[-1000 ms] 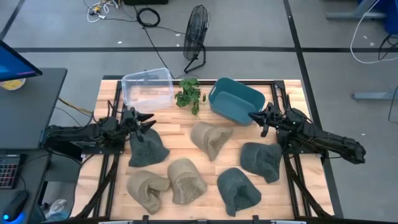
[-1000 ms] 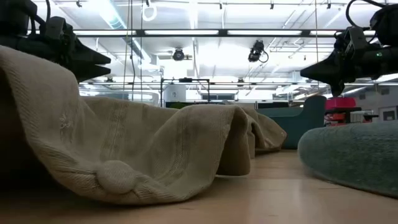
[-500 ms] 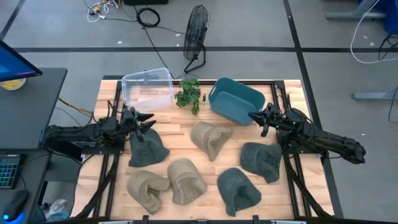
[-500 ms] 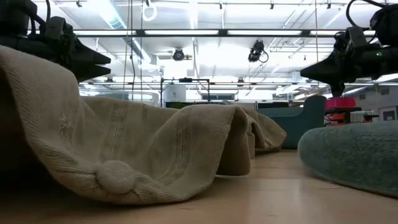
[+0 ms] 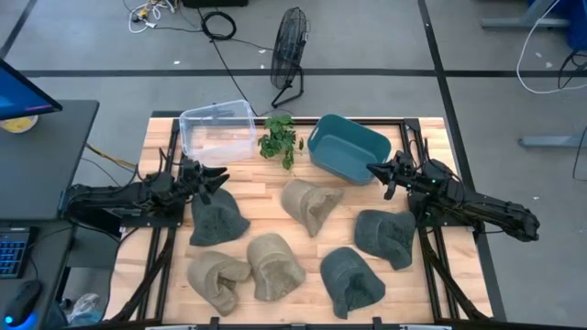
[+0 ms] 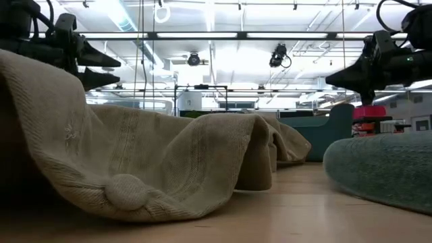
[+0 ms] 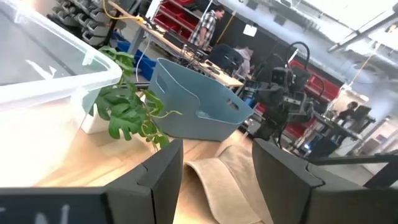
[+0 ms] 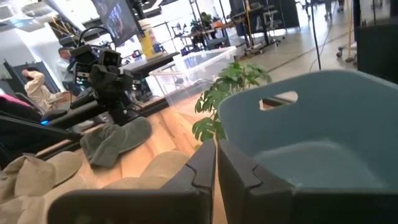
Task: Pick & Place hat
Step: Put the middle brown cap into the blue bin, then put the bottom middle brown cap into the blue bin
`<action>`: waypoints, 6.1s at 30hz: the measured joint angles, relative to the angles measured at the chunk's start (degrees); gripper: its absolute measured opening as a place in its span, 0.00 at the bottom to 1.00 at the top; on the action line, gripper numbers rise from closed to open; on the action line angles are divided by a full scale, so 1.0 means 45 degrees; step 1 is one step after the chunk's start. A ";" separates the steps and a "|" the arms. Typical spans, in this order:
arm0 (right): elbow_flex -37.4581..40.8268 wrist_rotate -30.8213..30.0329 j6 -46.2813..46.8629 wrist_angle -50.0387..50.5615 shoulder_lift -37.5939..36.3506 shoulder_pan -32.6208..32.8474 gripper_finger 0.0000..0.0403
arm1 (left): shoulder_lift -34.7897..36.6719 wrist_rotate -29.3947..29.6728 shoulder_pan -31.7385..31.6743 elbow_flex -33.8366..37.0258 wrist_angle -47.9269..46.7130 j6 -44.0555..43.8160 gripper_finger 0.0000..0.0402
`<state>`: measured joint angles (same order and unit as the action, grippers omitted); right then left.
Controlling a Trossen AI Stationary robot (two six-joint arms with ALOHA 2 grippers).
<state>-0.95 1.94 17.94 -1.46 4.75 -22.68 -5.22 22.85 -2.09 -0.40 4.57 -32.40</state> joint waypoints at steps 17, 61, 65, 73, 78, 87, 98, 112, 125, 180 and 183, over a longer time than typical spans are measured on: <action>-0.3009 0.0661 0.0888 -0.2198 0.1287 0.0010 0.24 | -0.3045 -0.0808 0.0019 -0.4952 -0.0375 0.1775 0.49; -1.0723 0.0455 -1.0896 0.2781 1.9848 0.3730 0.52 | -0.6847 -0.1039 0.0015 -1.0794 -0.4674 0.3682 0.49; -1.0724 0.0439 -1.0880 0.2794 1.9875 0.3735 0.33 | -0.6846 -0.1039 0.0015 -1.0794 -0.4844 0.3682 0.49; -1.0933 0.1038 -0.9052 0.3269 1.8998 0.3730 0.05 | -0.6847 -0.1039 0.0015 -1.0794 -0.5251 0.3677 0.49; -1.2836 0.0959 -0.8573 0.5598 1.7409 0.3730 0.02 | -0.6847 -0.1039 0.0015 -1.0794 -0.5267 0.3677 0.49; -1.6251 -0.2602 -1.2040 1.0050 1.5590 0.2904 0.01 | -0.6843 -0.1034 0.0015 -1.0794 -0.5277 0.3672 0.49; -1.5592 -0.3392 -1.5969 1.2297 1.5681 -0.0358 0.00 | -0.6843 -0.1034 0.0015 -1.0794 -0.5278 0.3596 0.49; -1.3301 -0.2868 -1.8822 0.9202 1.7333 -0.1054 0.00 | -0.6843 -0.1034 0.0010 -1.0794 -0.5273 0.3580 0.49; -1.3284 -0.3003 -1.8413 0.7888 1.9186 -0.1054 0.17 | -0.6843 -0.1034 0.0010 -1.0794 -0.5273 0.3575 0.49; -1.3508 0.0106 -0.5121 0.7364 1.4605 0.5042 0.45 | -1.6930 -0.2843 0.6280 -1.0808 -0.6340 -0.4031 0.49; -1.3508 0.0106 -0.5087 0.7365 1.4605 0.5042 0.45 | -1.7508 -0.2763 0.5568 -1.0808 -0.6477 -0.5362 0.49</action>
<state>-61.73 2.42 -4.95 31.68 70.48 0.01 -84.00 10.42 22.97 -49.04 -24.58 -56.53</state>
